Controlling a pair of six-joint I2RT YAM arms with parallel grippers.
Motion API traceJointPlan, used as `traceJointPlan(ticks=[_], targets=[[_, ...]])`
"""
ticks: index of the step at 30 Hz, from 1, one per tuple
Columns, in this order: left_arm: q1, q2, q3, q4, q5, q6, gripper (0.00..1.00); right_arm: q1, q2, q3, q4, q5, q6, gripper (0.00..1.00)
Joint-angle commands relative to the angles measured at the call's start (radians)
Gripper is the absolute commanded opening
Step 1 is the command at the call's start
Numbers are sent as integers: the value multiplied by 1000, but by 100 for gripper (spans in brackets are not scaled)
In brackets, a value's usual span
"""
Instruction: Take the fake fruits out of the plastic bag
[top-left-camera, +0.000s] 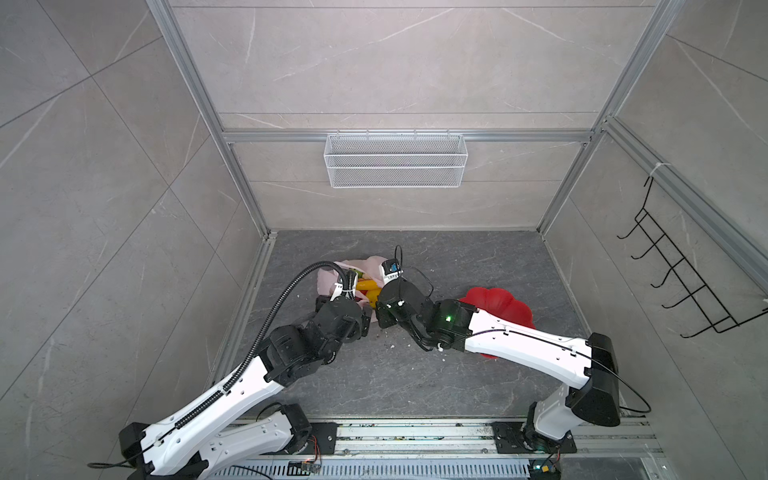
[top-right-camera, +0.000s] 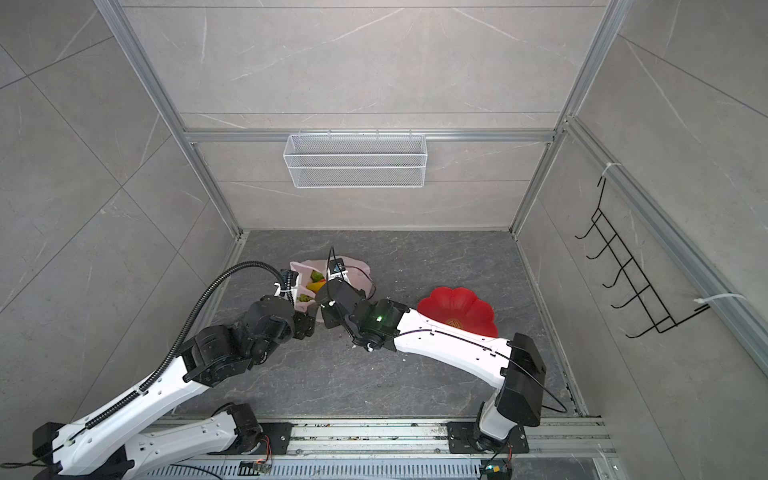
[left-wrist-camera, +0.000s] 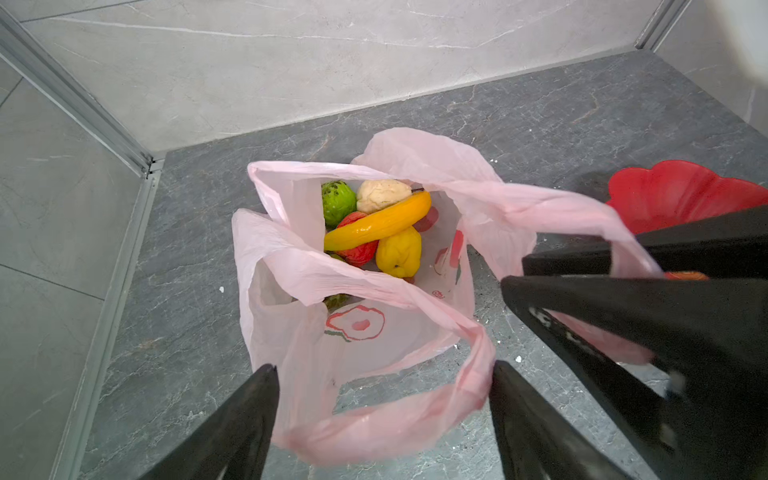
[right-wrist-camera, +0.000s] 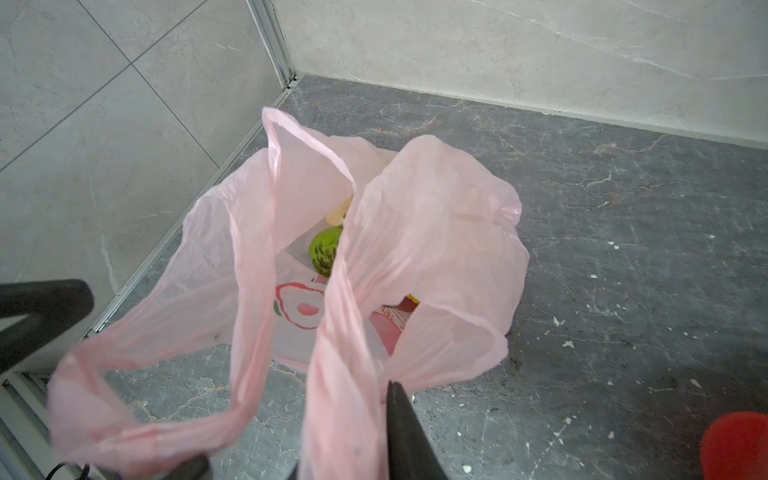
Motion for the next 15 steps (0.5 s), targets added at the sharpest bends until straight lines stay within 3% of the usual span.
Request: traceJointPlan(ticks=[1, 10, 15], targets=[[29, -24, -8, 43, 50, 22, 70, -10, -26, -7, 19, -12, 22, 21], [147, -47, -84, 92, 82, 11, 31, -33, -82, -53, 27, -1, 29, 20], [185, -94, -134, 109, 63, -43, 19, -62, -115, -107, 19, 37, 24, 20]])
